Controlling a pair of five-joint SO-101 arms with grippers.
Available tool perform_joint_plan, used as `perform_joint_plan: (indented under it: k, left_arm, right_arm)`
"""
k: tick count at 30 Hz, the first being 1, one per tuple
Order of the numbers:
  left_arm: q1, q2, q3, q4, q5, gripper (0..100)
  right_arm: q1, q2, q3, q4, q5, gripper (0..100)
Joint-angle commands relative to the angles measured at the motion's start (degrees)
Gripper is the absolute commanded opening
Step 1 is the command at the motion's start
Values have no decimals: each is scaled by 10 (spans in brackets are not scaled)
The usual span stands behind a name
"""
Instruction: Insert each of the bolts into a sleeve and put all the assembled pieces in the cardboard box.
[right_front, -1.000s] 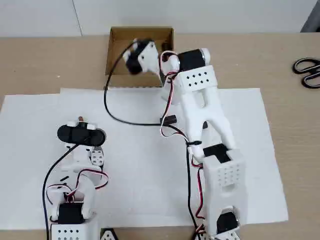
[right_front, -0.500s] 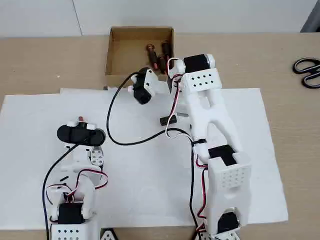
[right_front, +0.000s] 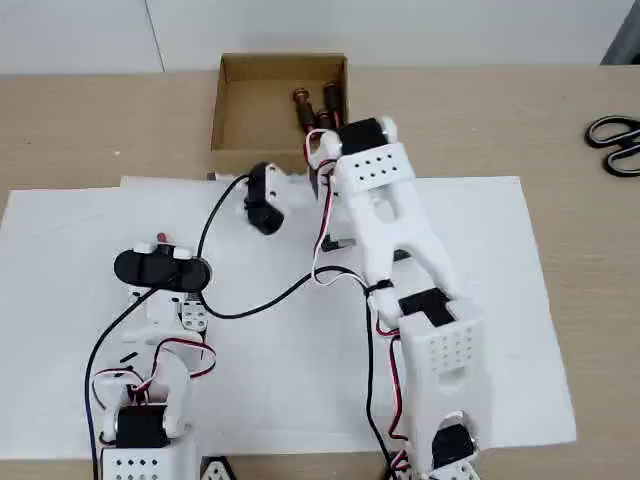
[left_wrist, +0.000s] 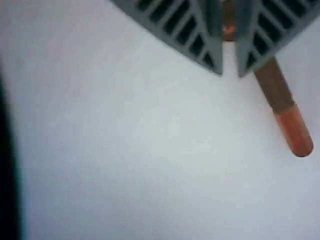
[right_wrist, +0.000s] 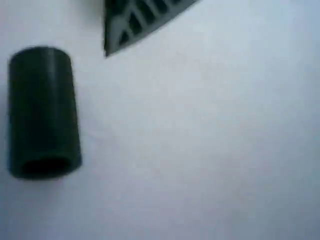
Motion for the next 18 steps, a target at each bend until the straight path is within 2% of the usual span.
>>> perform_joint_plan:
  k: [1, 12, 18]
  left_arm:
    - [-4, -2, -2, 4, -2, 6]
    - [-4, -2, -2, 4, -2, 6]
    - [-4, -2, -2, 4, -2, 6]
  right_arm:
    - [-1, 10, 0, -4, 6, 206]
    - [-5, 72, 0, -8, 24, 204]
    - [-5, 108, -2, -9, 35, 102]
